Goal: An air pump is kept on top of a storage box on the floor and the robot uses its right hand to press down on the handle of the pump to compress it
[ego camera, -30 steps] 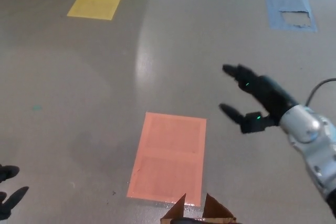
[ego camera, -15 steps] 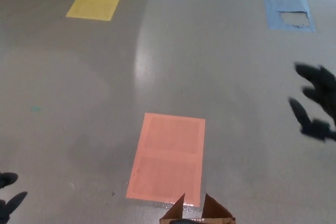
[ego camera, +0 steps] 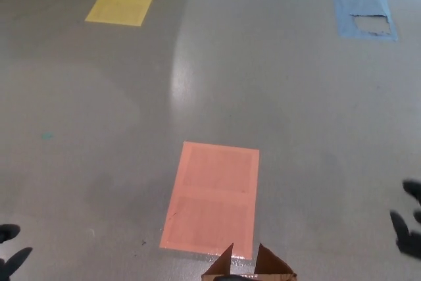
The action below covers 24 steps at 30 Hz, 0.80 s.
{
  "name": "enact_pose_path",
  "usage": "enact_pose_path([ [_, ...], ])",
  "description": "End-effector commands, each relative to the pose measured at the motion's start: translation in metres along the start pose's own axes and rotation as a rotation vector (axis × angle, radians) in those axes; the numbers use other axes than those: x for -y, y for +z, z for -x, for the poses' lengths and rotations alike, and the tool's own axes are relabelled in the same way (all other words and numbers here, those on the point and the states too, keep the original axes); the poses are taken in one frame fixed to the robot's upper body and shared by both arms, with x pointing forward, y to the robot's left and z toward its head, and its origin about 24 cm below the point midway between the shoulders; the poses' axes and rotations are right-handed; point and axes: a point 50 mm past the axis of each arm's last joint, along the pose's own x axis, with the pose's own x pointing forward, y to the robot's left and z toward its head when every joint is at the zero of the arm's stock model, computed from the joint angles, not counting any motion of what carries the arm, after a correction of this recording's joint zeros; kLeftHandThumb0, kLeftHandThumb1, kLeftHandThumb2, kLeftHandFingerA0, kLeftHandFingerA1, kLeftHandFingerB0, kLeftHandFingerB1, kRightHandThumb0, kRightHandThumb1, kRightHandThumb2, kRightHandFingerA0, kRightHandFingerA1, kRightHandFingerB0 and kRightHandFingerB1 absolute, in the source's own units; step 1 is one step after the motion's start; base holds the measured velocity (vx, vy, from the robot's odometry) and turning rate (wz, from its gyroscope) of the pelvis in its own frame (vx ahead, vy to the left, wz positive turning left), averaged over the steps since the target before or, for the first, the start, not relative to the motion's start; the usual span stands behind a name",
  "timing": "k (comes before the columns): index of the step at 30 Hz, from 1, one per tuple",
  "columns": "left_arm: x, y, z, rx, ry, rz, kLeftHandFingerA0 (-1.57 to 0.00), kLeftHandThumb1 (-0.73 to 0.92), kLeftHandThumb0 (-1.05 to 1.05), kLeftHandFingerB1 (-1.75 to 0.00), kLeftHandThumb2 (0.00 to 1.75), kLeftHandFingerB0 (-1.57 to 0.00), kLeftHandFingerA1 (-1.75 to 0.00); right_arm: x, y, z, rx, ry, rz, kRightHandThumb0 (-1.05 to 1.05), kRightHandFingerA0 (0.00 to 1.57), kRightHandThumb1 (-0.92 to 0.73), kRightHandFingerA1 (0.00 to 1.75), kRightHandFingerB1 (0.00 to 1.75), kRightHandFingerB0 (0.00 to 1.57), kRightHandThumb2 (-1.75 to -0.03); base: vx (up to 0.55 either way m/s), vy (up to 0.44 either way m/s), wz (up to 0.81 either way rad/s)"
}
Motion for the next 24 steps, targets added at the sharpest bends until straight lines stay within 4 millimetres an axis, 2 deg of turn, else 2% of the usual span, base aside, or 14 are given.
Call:
enact_pose_path([
  [1,-0.019,-0.010,0.008,-0.046,0.043,-0.039,-0.24,0.84,-0.77,-0.28,0.65,-0.16,-0.32,0.009,-0.057,0.011,-0.247,-0.080,-0.064,-0.58,0.12,-0.88,0.28,0.27,0.12,-0.67,0.00,0.000,0.00],
  [2,-0.020,-0.008,0.007,-0.043,0.041,-0.030,-0.24,0.84,-0.75,-0.27,0.65,-0.15,-0.31,0.009,-0.058,0.011,-0.265,-0.066,-0.067,-0.66,0.03,-0.68,0.39,0.36,0.06,-0.96,0.00,0.000,0.00],
  [7,-0.021,-0.008,0.007,-0.038,0.051,-0.031,-0.23,0.84,-0.76,-0.27,0.66,-0.16,-0.30,0.008,-0.053,0.006,-0.283,-0.006,0.004,-0.65,0.04,-0.72,0.33,0.31,0.04,-0.99,0.00,0.000,0.00],
  [13,-0.021,-0.008,0.007,-0.047,0.046,-0.038,-0.23,0.84,-0.75,-0.27,0.66,-0.16,-0.30,0.007,-0.048,0.003,-0.263,0.027,0.080,-0.65,0.05,-0.73,0.36,0.32,0.05,-1.00,0.00,0.000,0.00],
  [23,-0.020,-0.008,0.007,-0.046,0.046,-0.029,-0.24,0.84,-0.75,-0.28,0.65,-0.16,-0.31,0.005,-0.049,0.004,-0.263,0.059,0.107,-0.66,0.06,-0.74,0.40,0.31,0.03,-1.00,0.00,0.000,0.00],
  [24,-0.020,-0.008,0.007,-0.043,0.043,-0.027,-0.16,0.68,-0.77,-0.40,0.96,-0.11,-0.43,0.005,-0.050,0.004,-0.264,0.061,0.102,-0.64,0.07,-0.73,0.40,0.32,0.01,-0.99,0.00,0.000,0.00],
])
